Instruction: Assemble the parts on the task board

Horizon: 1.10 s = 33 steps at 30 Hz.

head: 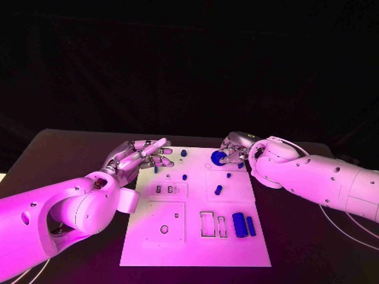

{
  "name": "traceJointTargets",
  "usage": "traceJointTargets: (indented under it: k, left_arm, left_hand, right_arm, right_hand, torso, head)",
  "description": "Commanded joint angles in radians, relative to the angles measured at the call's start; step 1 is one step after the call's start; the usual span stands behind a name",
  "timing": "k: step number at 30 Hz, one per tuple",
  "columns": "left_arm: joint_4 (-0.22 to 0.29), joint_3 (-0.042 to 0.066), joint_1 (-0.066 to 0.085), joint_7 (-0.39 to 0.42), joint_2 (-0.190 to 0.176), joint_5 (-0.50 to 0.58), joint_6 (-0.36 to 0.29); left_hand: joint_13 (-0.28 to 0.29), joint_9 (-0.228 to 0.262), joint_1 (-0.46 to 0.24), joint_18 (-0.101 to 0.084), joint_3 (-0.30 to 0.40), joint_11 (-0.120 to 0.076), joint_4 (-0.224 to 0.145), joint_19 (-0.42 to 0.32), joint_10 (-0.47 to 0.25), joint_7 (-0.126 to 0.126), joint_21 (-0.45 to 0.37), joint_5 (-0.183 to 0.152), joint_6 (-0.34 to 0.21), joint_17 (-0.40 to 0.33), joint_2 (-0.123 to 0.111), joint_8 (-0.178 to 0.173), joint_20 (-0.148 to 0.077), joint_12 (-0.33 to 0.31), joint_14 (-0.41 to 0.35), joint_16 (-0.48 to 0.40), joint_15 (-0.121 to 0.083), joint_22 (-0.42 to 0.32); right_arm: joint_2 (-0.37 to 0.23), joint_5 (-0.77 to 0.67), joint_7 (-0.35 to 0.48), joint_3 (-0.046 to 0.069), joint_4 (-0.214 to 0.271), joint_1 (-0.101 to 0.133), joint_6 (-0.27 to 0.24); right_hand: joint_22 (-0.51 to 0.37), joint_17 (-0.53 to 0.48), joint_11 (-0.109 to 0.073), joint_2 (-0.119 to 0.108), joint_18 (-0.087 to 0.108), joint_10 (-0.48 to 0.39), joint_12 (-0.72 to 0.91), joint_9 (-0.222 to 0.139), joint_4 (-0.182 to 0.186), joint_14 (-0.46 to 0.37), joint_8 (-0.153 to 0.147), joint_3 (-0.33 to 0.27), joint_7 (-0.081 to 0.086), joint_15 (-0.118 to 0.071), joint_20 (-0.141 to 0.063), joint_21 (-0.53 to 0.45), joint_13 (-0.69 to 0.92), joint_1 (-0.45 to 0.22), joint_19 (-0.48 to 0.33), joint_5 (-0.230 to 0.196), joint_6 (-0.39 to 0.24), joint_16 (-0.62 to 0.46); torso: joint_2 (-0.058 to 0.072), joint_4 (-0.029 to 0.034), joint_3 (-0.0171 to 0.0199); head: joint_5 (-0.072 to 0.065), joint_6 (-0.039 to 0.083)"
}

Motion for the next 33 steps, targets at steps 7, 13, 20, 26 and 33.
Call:
traceJointTargets:
  k: [7, 13, 20, 26, 33]
  left_arm:
    - [-0.003, 0.001, 0.001, 0.006, 0.001, -0.002, 0.022]
    - [-0.007, 0.001, 0.001, 0.006, 0.001, 0.000, 0.021]
    - [-0.009, 0.001, 0.001, 0.006, 0.002, 0.001, 0.020]
    - [-0.010, 0.001, 0.001, 0.006, 0.004, 0.001, 0.019]
    - [-0.015, 0.001, 0.001, 0.006, 0.010, 0.001, 0.020]
  left_hand:
    - [0.002, 0.000, 0.004, 0.003, 0.001, -0.001, -0.007, -0.005, 0.000, 0.002, -0.004, 0.001, 0.002, -0.002, 0.015, -0.004, 0.001, -0.003, -0.001, -0.009, 0.001, -0.001]
    - [0.002, 0.000, 0.010, 0.003, 0.004, -0.002, -0.012, -0.004, 0.001, 0.001, -0.005, 0.001, 0.003, -0.002, 0.018, -0.004, 0.001, -0.003, 0.001, -0.014, 0.001, -0.002]
    - [0.002, 0.000, 0.014, 0.004, 0.006, -0.003, -0.015, -0.004, 0.002, 0.001, -0.006, 0.001, 0.004, -0.002, 0.020, -0.005, 0.001, -0.004, 0.003, -0.016, 0.000, -0.003]
    - [0.002, 0.000, 0.015, 0.004, 0.007, -0.003, -0.016, -0.003, 0.002, 0.001, -0.006, 0.001, 0.004, -0.002, 0.021, -0.005, 0.001, -0.004, 0.003, -0.017, 0.000, -0.003]
    - [0.002, 0.000, 0.015, 0.004, 0.007, -0.003, -0.016, -0.003, 0.002, 0.001, -0.006, 0.001, 0.004, -0.002, 0.021, -0.005, 0.001, -0.004, 0.003, -0.017, 0.000, -0.003]
  right_arm:
    - [-0.004, -0.081, -0.007, 0.000, 0.074, -0.002, -0.125]
    - [0.024, -0.084, -0.023, 0.000, 0.098, 0.001, -0.123]
    - [0.079, -0.094, -0.036, 0.000, 0.085, 0.004, -0.107]
    - [0.125, -0.103, -0.042, -0.003, 0.065, 0.004, -0.099]
    - [0.164, -0.113, -0.049, -0.009, 0.036, 0.002, -0.089]
  right_hand:
    - [0.008, 0.003, 0.001, -0.004, -0.020, 0.011, 0.001, 0.017, 0.013, 0.049, 0.002, 0.004, -0.013, -0.006, -0.003, 0.011, 0.005, -0.030, 0.011, 0.003, 0.069, 0.007]
    - [0.009, 0.004, 0.002, -0.011, -0.020, 0.012, -0.002, 0.016, 0.019, 0.048, -0.003, 0.004, -0.013, -0.006, -0.003, 0.012, 0.006, -0.044, 0.011, 0.003, 0.069, 0.007]
    - [0.009, 0.003, 0.002, -0.012, -0.020, 0.013, -0.003, 0.016, 0.021, 0.048, -0.005, 0.004, -0.012, -0.006, -0.002, 0.012, 0.006, -0.047, 0.010, -0.001, 0.069, 0.007]
    - [0.010, 0.002, 0.002, -0.013, -0.020, 0.013, -0.005, 0.016, 0.023, 0.048, -0.008, 0.005, -0.012, -0.006, -0.002, 0.013, 0.006, -0.051, 0.010, -0.004, 0.068, 0.007]
    - [0.010, 0.003, 0.003, -0.013, -0.020, 0.012, -0.005, 0.015, 0.024, 0.048, -0.009, 0.005, -0.012, -0.005, -0.002, 0.013, 0.006, -0.053, 0.010, -0.005, 0.068, 0.007]
  torso:
    - [-0.001, 0.0012, 0.0004]
    - [-0.001, 0.0032, -0.0002]
    - [-0.001, 0.0010, -0.0006]
    - [0.000, -0.0020, 0.0004]
    - [-0.001, 0.0001, 0.0005]
  head:
    - [0.004, 0.004]
    - [0.008, 0.007]
    - [0.013, 0.005]
    - [0.016, 0.002]
    - [0.015, 0.000]
